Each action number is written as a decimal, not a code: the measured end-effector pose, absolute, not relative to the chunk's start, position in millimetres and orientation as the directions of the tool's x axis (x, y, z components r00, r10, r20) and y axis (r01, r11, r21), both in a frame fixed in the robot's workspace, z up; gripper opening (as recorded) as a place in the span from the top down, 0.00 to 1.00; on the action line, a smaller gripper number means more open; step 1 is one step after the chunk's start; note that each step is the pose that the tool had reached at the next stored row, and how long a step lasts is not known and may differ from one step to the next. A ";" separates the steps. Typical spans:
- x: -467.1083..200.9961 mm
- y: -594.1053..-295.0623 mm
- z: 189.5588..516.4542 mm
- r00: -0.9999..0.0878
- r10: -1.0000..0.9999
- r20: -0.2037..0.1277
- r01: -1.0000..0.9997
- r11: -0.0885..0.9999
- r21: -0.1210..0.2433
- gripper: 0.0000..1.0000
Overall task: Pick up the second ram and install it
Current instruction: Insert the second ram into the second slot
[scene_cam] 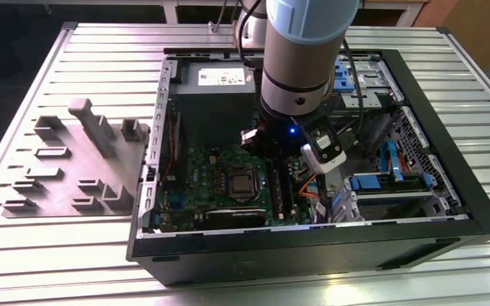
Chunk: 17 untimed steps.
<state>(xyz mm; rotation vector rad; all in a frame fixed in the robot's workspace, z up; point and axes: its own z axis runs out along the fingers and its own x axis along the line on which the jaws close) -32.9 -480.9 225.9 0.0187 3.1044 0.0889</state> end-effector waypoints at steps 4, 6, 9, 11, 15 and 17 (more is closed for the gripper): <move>-32.9 -480.8 224.7 -0.999 0.013 -0.036 0.011 0.998 0.058 0.89; -32.9 -480.9 224.7 -0.999 0.013 -0.036 0.011 0.998 0.058 0.89; -32.9 -480.9 224.7 -0.999 0.013 -0.036 0.011 0.998 0.058 0.89; -32.9 -480.9 224.6 -0.999 0.013 -0.036 0.011 0.998 0.058 0.89; -32.9 -480.8 223.2 -0.999 0.013 -0.036 0.011 0.998 0.058 0.89; -32.9 -480.9 222.7 -0.999 0.013 -0.036 0.011 0.998 0.058 0.89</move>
